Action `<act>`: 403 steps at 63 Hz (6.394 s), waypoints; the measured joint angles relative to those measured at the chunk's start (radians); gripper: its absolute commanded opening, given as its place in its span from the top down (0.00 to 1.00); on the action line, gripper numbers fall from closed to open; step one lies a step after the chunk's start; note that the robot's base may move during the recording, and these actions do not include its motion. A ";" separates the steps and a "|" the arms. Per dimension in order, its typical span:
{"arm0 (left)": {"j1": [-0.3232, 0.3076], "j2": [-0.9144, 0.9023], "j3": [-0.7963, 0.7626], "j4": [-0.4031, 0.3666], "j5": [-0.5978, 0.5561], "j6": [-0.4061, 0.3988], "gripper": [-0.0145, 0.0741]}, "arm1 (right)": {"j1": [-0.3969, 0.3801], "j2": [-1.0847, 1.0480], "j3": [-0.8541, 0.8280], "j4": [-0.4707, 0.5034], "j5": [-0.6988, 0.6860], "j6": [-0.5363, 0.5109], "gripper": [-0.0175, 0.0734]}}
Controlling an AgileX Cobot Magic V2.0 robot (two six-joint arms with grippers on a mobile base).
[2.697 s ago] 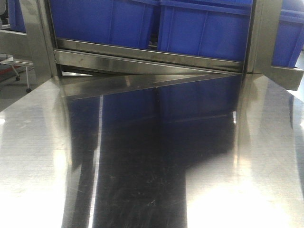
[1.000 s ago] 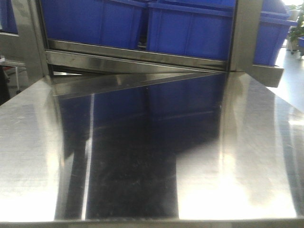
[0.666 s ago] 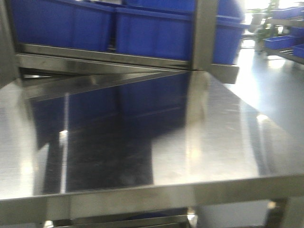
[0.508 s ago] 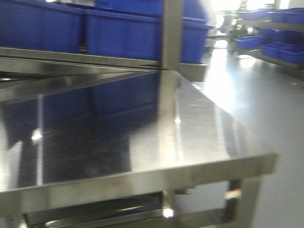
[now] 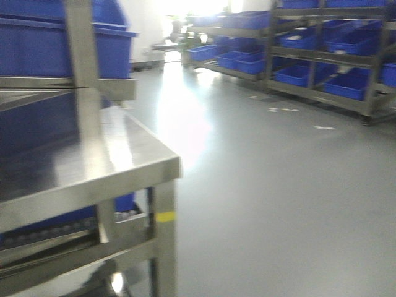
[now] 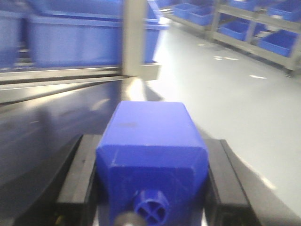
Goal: Pick and sort blue part to right shelf
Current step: 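Drive the base away from the table holding both blue parts, then drive along the aisle toward the blue-bin shelves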
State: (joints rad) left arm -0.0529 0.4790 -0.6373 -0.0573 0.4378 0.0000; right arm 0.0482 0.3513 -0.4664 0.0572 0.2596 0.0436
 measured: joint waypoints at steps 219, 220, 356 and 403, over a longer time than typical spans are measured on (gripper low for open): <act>0.000 0.000 0.000 0.000 0.002 0.000 0.42 | 0.000 0.000 0.000 -0.002 0.000 0.000 0.50; 0.000 0.000 0.000 0.000 0.002 0.000 0.42 | 0.000 0.000 0.000 -0.002 0.000 0.000 0.50; 0.000 0.000 0.000 0.000 0.002 0.000 0.42 | 0.000 0.000 0.000 -0.002 0.000 0.000 0.50; 0.000 0.000 0.000 0.000 0.002 0.000 0.42 | 0.000 0.000 0.000 -0.002 0.000 0.000 0.50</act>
State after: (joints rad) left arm -0.0529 0.4790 -0.6373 -0.0573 0.4399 0.0000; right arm 0.0482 0.3513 -0.4664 0.0554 0.2596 0.0436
